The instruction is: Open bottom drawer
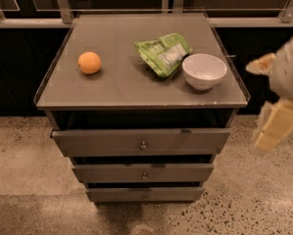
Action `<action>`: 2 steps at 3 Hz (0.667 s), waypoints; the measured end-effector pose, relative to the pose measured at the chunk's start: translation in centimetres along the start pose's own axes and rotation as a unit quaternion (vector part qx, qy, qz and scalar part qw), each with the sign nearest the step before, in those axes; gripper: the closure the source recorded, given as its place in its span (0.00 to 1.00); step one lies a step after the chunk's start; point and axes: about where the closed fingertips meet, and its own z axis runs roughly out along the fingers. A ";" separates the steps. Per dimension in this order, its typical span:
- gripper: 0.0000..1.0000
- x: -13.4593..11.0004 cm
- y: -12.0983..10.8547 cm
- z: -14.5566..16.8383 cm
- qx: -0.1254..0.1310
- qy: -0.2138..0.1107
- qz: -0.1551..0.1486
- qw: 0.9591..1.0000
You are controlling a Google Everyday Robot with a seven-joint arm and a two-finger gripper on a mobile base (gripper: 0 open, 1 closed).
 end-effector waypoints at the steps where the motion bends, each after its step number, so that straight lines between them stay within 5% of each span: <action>1: 0.00 2.1 4.0 6.6 -0.030 -0.078 0.016 0.996; 2: 0.00 4.0 8.8 15.4 -0.070 -0.169 0.081 0.980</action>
Offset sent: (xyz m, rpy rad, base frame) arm -0.0625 0.0324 -0.3998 0.6894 0.1194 -0.2658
